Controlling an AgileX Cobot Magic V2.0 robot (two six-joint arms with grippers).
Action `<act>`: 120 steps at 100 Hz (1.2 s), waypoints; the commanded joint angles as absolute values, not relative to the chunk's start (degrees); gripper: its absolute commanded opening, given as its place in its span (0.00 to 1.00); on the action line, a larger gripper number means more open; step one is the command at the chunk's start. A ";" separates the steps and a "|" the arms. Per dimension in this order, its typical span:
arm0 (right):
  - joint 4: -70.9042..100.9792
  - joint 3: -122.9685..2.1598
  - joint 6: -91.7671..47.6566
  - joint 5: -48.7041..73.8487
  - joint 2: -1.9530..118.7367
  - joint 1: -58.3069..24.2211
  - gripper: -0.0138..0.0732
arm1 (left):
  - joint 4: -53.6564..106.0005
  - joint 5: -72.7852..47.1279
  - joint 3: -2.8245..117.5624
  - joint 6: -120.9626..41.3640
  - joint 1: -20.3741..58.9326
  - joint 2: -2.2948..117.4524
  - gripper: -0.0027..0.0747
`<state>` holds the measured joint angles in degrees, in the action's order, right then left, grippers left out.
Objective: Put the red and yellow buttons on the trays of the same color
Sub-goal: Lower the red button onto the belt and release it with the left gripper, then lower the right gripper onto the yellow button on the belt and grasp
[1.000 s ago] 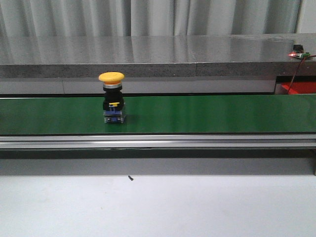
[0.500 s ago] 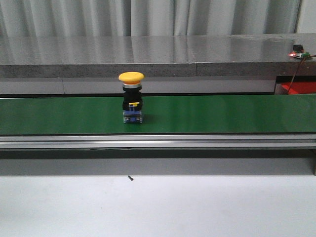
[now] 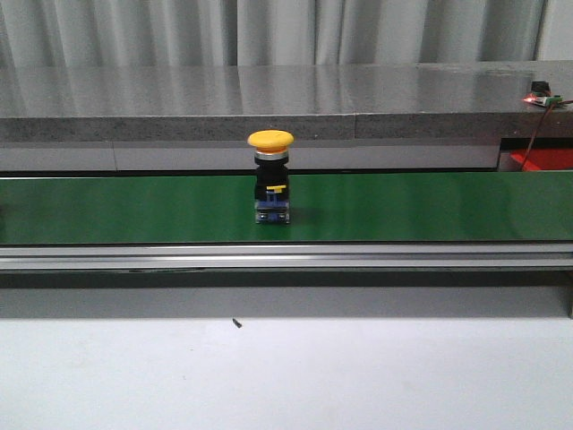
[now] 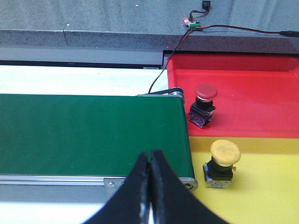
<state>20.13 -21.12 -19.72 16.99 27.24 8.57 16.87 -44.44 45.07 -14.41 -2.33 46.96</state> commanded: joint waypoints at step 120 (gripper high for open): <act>19.42 -37.48 -20.49 27.56 36.73 8.40 0.08 | 19.06 -39.13 30.32 -14.40 1.72 24.44 0.01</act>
